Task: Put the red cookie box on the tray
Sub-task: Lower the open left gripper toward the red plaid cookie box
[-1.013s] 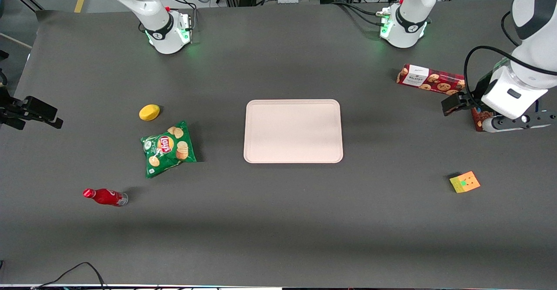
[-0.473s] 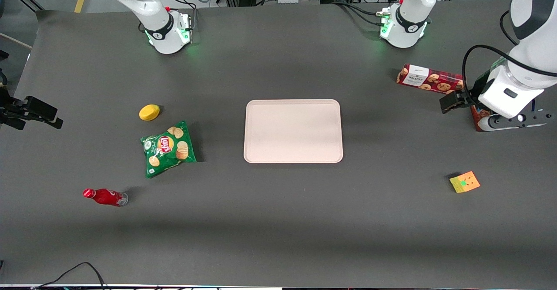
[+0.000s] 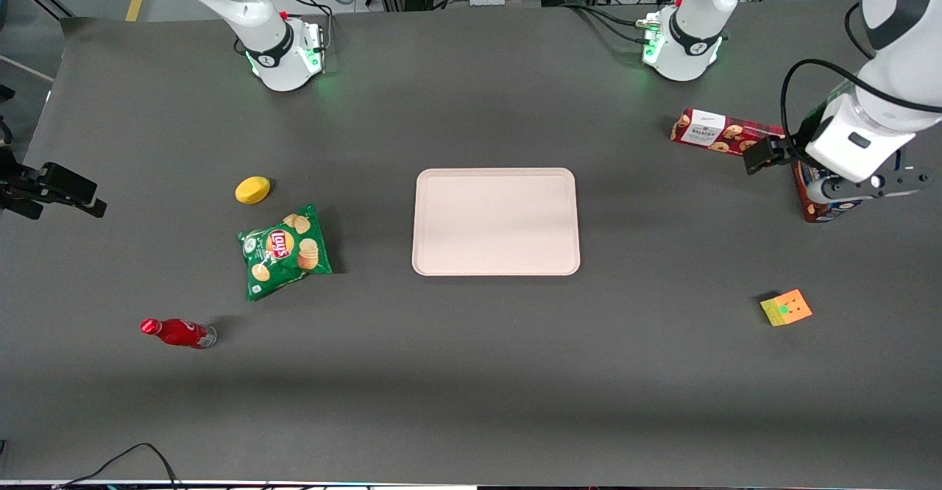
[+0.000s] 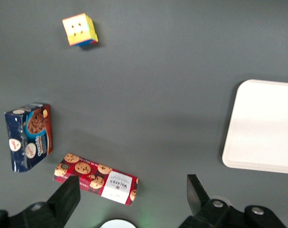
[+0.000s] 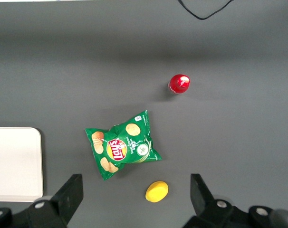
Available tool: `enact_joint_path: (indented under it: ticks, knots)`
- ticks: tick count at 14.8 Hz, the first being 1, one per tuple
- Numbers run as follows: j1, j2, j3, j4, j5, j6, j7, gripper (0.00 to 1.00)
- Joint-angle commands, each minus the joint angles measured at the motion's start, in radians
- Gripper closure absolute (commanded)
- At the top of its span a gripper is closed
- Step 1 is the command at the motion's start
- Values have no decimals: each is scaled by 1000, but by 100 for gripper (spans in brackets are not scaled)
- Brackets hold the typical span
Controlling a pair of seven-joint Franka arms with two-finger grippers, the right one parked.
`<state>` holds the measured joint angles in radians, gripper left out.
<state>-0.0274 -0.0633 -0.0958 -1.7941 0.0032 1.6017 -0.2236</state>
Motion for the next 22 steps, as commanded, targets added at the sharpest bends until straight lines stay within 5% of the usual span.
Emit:
enact_joint_path:
  ticks: [1,9,15,22]
  knots:
    - [4,-148,11,-177,-14,27,59,0]
    - [3,-332,67,-398,-14,57,167,0]
    - [12,-316,131,-433,50,64,824,0]
    - [30,-397,146,-614,115,291,1444,0]
